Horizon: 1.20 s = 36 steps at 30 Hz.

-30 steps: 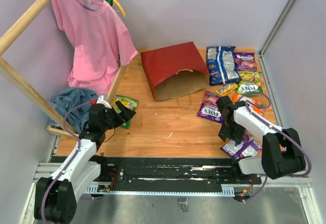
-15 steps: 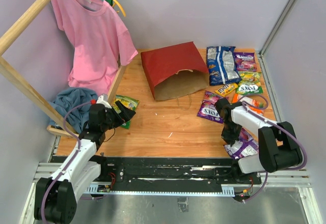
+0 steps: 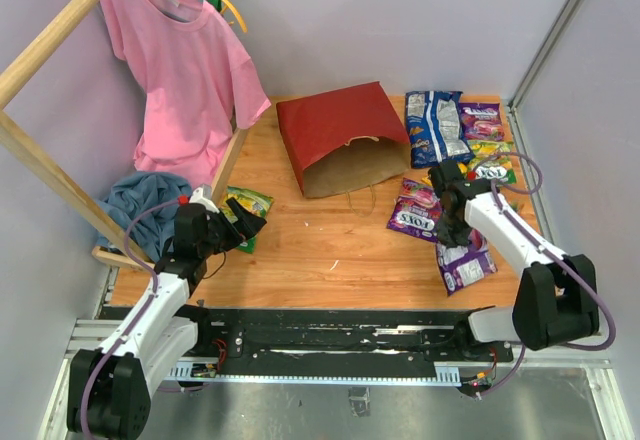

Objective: Take the snacks out of the paper bag

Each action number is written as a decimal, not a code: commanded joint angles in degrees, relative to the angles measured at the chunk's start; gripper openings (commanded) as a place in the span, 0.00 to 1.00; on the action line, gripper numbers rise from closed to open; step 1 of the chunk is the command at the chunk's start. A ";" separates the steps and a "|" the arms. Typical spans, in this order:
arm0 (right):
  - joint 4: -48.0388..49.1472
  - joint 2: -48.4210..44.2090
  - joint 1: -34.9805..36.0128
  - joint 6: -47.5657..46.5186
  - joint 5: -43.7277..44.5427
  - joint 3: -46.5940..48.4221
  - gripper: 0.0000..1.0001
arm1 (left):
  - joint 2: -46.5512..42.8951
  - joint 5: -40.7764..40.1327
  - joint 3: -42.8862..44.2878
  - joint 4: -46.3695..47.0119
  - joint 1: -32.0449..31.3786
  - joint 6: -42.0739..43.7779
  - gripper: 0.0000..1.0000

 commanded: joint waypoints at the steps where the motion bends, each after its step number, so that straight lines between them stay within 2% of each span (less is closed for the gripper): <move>1: 0.24 -1.94 -0.73 1.99 3.32 6.61 0.01 | -1.15 0.35 2.85 -1.76 0.50 1.14 0.97; 4: 3.66 -3.74 -1.47 0.83 3.60 8.31 0.01 | -1.82 0.17 3.06 -2.15 0.50 1.20 0.97; 7: 11.43 -7.30 -4.00 -1.22 0.23 5.02 0.01 | -2.09 0.25 3.21 -2.45 0.50 1.03 0.97; 9: 13.60 -9.35 -5.55 0.29 1.00 2.55 0.01 | -2.30 0.26 3.45 -2.83 0.51 1.07 0.97; 14: 11.01 -10.19 -8.22 2.60 4.04 1.10 0.01 | -2.63 0.37 3.74 -3.48 0.50 1.17 0.97; 24: 6.06 -3.08 -9.34 6.00 3.76 0.71 0.01 | -1.85 1.11 3.64 -3.08 0.50 0.98 0.97; 33: 9.86 2.51 -9.42 5.71 -0.10 -0.88 0.01 | -0.98 2.20 3.74 -3.10 0.50 1.17 0.97; 34: 10.21 2.68 -9.43 5.22 -0.56 -0.75 0.02 | -1.01 2.23 3.83 -3.23 0.50 1.25 0.97; 36: 12.01 2.48 -9.53 2.65 -2.48 -0.51 0.15 | -0.93 2.28 4.04 -3.27 0.50 1.34 0.97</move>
